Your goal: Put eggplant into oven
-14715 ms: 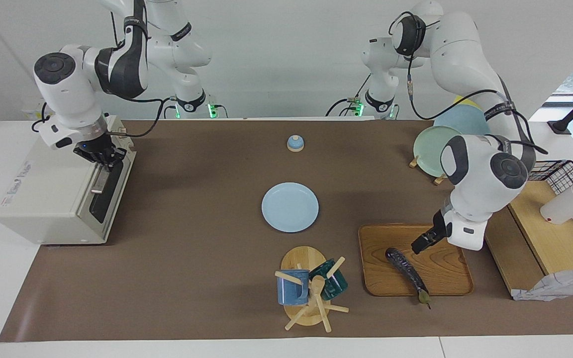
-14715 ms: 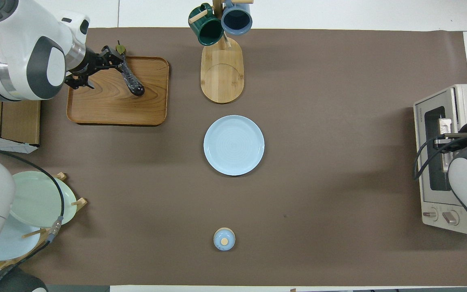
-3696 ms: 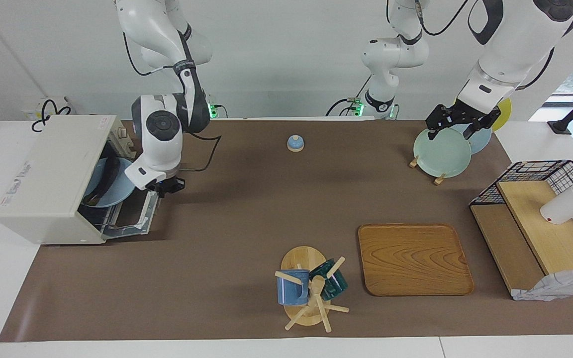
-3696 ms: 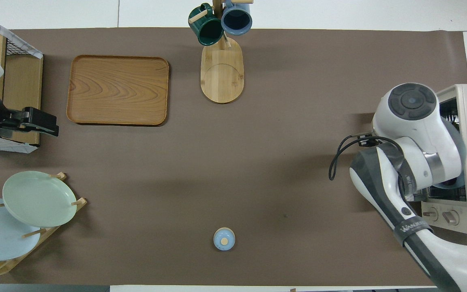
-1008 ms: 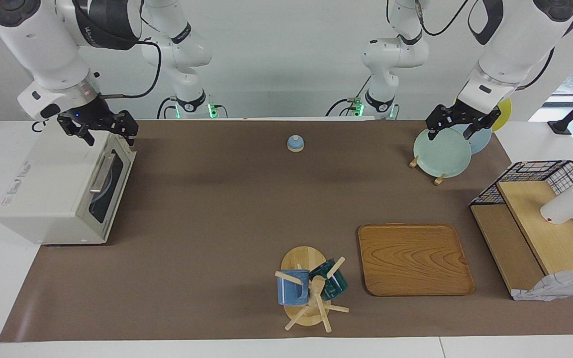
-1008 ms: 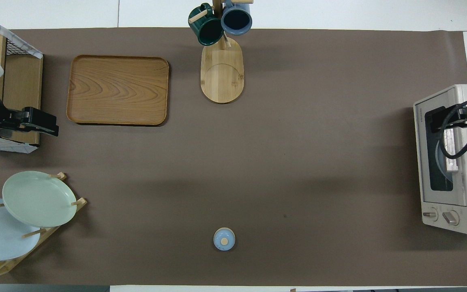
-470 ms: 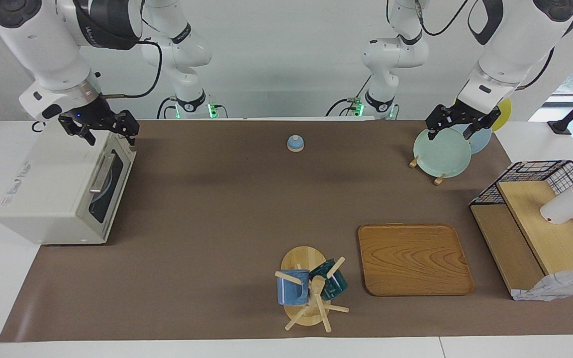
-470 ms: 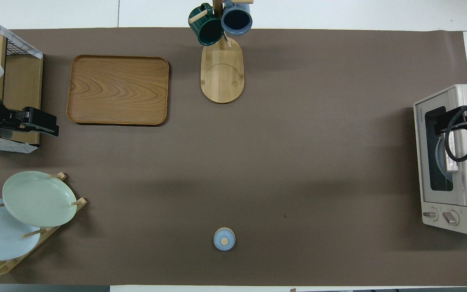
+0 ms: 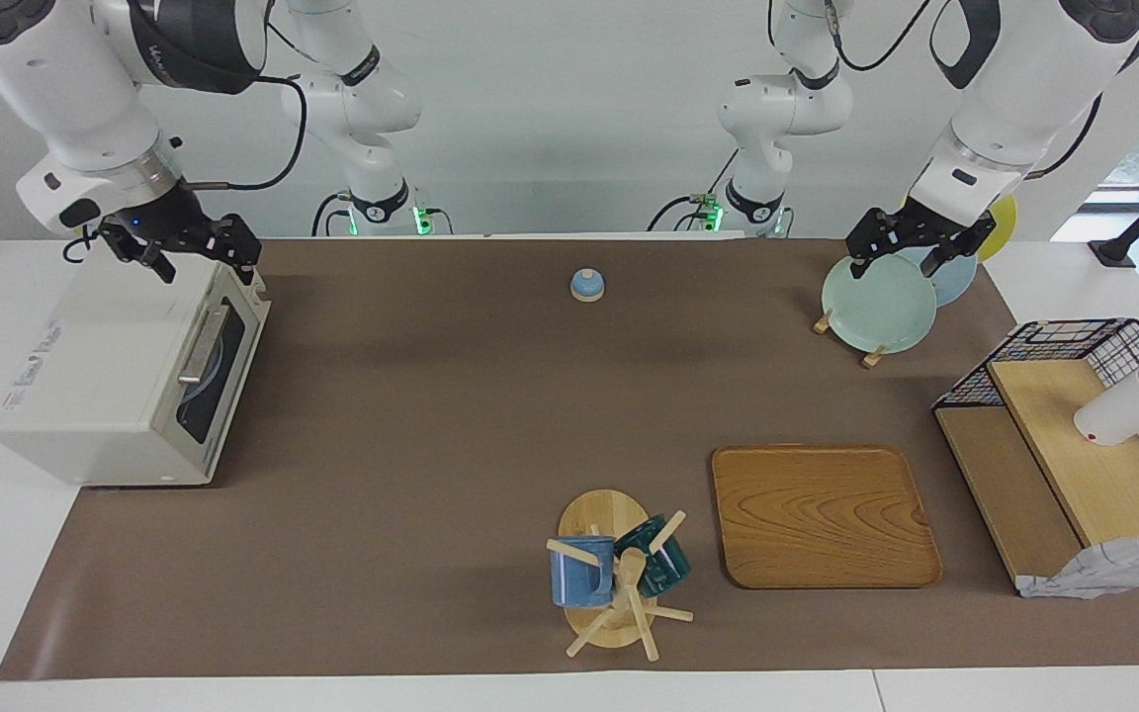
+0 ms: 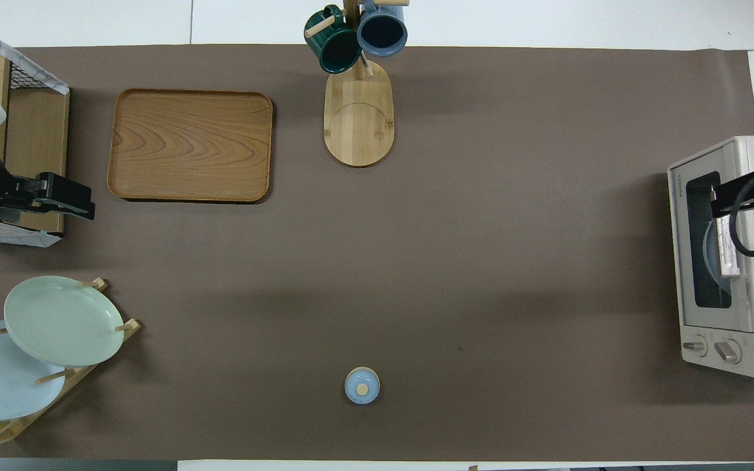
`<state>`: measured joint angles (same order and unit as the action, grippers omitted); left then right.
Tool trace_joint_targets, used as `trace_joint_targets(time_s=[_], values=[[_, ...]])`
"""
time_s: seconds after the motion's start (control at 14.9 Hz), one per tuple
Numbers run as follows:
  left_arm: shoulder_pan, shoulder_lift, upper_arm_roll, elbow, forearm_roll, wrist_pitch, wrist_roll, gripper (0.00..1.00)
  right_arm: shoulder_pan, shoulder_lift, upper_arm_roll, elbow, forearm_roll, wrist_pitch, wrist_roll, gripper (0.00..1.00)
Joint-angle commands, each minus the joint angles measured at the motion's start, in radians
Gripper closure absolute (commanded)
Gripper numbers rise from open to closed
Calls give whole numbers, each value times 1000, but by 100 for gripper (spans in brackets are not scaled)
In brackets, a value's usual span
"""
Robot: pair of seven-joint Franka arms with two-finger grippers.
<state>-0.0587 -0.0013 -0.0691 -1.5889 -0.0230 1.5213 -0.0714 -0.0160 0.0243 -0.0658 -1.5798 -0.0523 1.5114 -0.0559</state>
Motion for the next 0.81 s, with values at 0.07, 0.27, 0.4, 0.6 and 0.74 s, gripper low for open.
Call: trace_joint_targets(time_s=[0.07,0.27,0.4,0.6,0.74], values=[[10,-12,-6,-17,11,14,1,0,1,0,-11,36,12,-42,-30,0],[10,-12,-6,-17,11,14,1,0,1,-3,-8,24,12,-34,-28,0],[10,-12,-6,-17,11,14,1,0,-1,-3,-5,24,14,-36,-28,0],[10,-12,-6,-17,11,14,1,0,-1,-4,-2,21,14,-36,-28,0],[10,-12,-6,-17,11,14,1,0,-1,-3,-2,21,14,-36,-30,0]])
